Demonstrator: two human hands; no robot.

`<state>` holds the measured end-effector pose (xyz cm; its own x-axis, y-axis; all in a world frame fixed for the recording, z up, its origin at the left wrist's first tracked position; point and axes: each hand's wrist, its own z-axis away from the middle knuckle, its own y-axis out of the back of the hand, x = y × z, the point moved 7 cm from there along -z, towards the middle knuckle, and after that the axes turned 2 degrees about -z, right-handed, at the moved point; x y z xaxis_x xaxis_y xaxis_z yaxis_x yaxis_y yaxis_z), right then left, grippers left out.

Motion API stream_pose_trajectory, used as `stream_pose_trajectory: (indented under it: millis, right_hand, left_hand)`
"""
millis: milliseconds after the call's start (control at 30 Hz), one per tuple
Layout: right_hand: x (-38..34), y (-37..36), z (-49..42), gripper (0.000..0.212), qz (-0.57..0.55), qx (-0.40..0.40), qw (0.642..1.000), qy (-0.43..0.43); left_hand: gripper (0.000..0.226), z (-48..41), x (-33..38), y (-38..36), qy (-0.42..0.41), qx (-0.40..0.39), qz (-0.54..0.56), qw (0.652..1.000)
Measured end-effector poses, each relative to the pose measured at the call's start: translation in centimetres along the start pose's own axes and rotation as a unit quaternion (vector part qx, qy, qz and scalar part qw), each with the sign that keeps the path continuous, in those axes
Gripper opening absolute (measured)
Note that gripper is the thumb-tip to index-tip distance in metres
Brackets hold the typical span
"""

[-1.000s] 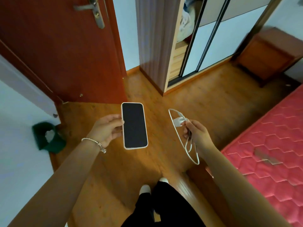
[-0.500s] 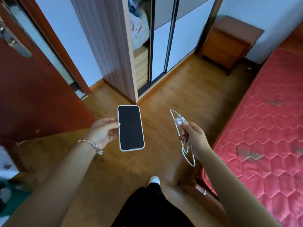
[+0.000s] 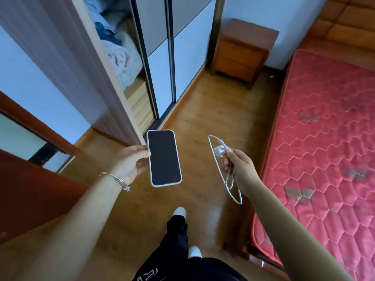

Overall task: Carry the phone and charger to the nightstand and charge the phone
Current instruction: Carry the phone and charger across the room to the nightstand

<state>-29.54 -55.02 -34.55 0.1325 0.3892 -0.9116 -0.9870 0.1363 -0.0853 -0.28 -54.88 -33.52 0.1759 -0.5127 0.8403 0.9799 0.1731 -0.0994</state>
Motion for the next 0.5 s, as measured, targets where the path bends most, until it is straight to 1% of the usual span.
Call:
stream_pose_trajectory:
  millis: [233, 433, 500]
  right_hand:
    - [-3.0, -1.2, -5.9, 0.025, -0.034, 0.056, 0.998, 0.002]
    - [-4.4, -0.2, -10.6, 0.026, -0.056, 0.088, 0.994, 0.007]
    - [-4.8, 0.3, -12.4, 0.026, -0.050, 0.091, 0.995, 0.002]
  left_hand:
    - [0.023, -8.0, 6.0, -1.9, 0.003, -0.045, -0.032, 0.999]
    - [0.022, -13.3, 8.6, -5.0, 0.016, -0.086, -0.070, 0.994]
    - [0.025, -15.3, 9.3, -6.3, 0.018, -0.096, -0.088, 0.991]
